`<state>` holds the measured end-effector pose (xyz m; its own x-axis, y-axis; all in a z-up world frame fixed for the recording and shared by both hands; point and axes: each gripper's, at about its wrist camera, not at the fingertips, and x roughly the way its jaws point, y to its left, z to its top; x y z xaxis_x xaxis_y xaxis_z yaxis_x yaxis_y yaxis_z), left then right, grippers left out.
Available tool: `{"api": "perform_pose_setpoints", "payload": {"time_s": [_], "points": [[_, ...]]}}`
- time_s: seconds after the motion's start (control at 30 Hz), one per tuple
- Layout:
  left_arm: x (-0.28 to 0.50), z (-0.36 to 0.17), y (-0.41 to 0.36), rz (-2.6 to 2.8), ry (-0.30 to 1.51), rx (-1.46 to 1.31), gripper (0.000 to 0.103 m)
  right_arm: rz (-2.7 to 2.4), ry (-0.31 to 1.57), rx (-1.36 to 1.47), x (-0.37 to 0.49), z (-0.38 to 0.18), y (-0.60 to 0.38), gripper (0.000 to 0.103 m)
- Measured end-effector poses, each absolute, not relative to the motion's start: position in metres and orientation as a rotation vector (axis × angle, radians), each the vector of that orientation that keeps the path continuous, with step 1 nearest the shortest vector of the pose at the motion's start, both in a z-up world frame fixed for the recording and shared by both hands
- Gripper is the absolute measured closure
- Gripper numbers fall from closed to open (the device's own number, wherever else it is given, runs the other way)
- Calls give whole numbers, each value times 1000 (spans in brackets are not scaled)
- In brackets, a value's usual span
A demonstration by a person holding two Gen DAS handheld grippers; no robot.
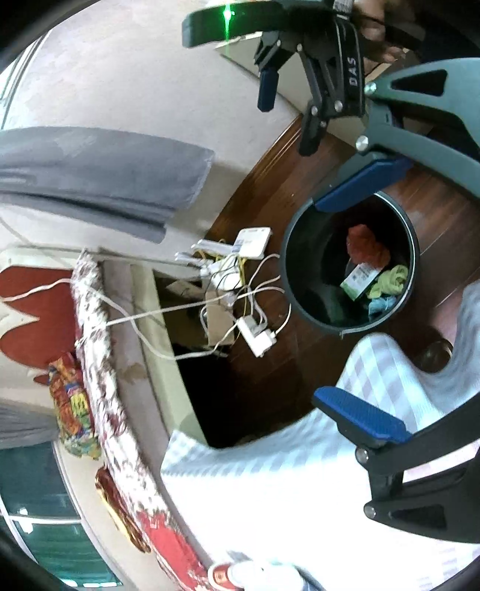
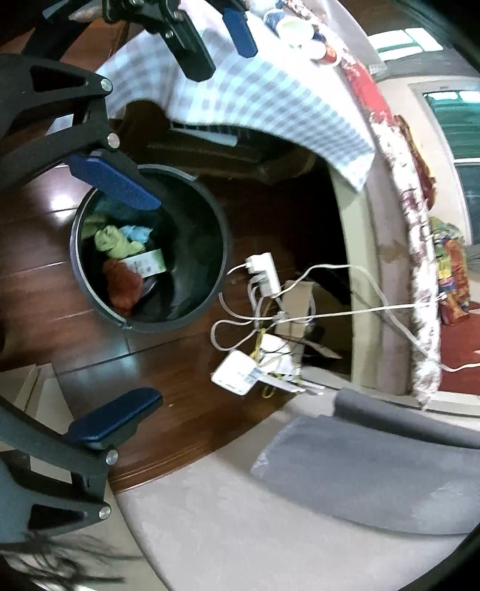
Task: Collect trash
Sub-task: 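Move both tools back over the table toward the beige cloth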
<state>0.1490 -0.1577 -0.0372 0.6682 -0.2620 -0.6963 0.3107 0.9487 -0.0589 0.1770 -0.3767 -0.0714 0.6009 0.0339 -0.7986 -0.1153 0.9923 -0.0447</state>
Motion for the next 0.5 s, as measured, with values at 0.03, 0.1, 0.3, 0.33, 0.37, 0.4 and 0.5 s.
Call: {"api": "perform_pose_setpoints", "payload": {"time_s": [0.03,0.1,0.3,0.33,0.37,0.4,0.5], "points": [[147,-34,-152,-313,768,61,6,89,913,-98,176,-66,-373,4],[143,-27,-142,-290,752,54,6,107,885,-102,175,-54,-363,4],[133,-14,-104,-216,706,24,5,158,823,-119,168,-25,-322,4],[131,-13,-95,-200,701,16,5,170,814,-120,167,-21,-314,4],[130,-12,-88,-188,699,11,5,183,808,-119,167,-18,-308,4],[128,-11,-82,-179,696,6,5,198,802,-123,166,-14,-299,4],[120,-9,-58,-147,674,-6,5,231,789,-141,167,-7,-277,4]]}}
